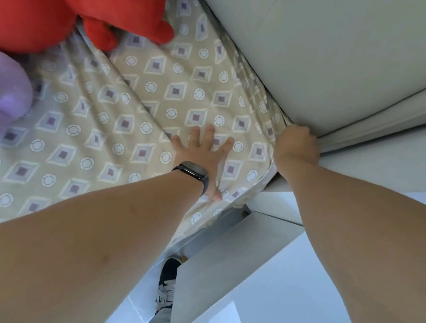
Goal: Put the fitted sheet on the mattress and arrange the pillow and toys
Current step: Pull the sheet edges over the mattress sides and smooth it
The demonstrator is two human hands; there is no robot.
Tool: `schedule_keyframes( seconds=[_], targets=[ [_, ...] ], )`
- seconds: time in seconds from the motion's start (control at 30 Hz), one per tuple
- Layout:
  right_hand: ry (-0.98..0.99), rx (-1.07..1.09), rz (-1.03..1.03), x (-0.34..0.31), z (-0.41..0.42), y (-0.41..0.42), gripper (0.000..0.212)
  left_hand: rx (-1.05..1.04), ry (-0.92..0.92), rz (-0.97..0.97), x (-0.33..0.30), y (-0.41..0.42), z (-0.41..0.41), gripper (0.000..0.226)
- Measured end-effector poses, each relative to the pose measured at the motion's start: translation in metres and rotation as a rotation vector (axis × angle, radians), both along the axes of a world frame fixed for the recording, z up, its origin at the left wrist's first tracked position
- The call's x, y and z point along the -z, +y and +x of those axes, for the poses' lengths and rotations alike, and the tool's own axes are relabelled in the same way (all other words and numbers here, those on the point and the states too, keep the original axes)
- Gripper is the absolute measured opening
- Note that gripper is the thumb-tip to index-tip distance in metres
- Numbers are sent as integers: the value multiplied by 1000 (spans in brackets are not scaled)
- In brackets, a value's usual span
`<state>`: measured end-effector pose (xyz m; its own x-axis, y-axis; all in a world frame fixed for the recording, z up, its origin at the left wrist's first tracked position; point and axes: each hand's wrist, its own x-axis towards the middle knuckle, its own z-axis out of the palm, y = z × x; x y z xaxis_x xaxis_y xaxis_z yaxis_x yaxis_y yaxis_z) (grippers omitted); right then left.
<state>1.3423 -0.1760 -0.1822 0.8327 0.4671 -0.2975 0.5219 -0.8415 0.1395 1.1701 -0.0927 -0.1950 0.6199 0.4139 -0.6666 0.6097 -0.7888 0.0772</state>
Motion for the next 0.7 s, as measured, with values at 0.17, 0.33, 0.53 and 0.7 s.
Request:
schedule_keyframes(
  seconds=[0.17, 0.33, 0.53, 0.7],
  targets=[
    [0, -86, -213, -13, 15, 4, 34, 6, 40, 0, -8, -1, 4, 145],
    [5, 76, -269, 3, 22, -2, 40, 8, -5, -1, 0, 1, 0, 145],
    [44, 83, -304, 29, 28, -3, 34, 50, -20, 10, 14, 6, -3, 144],
    [116, 39, -378, 22, 23, 1, 40, 59, -35, 15, 16, 8, -5, 143]
  ],
)
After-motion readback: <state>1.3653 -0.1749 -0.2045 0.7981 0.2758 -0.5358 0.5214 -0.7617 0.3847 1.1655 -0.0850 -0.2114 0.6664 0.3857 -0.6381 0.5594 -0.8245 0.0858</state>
